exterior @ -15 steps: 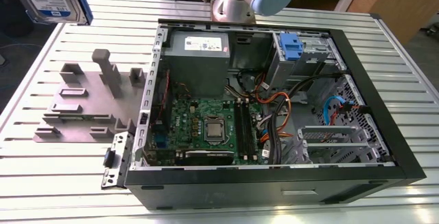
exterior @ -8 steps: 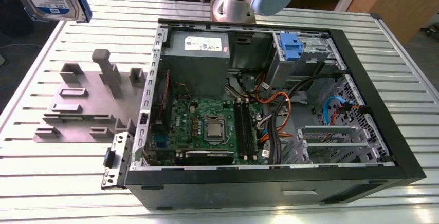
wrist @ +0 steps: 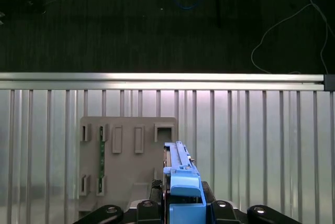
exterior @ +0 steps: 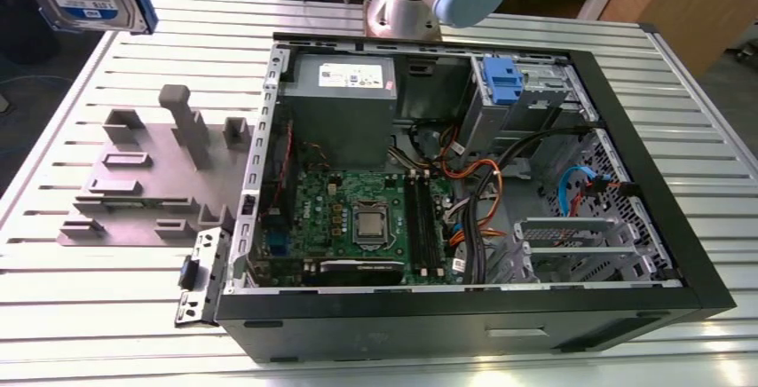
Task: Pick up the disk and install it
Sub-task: 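Pick up the disk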
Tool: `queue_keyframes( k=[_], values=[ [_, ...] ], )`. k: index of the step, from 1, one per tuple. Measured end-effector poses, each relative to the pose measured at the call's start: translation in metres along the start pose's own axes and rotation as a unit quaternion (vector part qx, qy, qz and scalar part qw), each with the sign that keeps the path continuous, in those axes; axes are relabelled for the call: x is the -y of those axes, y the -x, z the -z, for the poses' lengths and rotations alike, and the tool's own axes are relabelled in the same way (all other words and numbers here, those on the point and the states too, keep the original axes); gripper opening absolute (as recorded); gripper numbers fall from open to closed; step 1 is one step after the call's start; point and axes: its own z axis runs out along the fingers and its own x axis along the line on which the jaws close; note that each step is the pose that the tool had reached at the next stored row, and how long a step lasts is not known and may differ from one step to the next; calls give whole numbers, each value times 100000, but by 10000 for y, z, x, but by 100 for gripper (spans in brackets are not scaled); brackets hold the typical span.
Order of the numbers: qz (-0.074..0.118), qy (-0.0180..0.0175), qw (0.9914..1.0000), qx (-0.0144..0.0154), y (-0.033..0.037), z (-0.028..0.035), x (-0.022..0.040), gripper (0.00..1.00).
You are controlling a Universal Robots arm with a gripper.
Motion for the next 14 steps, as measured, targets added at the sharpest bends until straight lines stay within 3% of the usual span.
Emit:
queue_keyframes(
  k=[9, 14],
  values=[
    [5, 2, 100000, 297, 3, 74, -1, 36],
    [16, -3, 99999, 395, -8, 85, -1, 36]
  ],
)
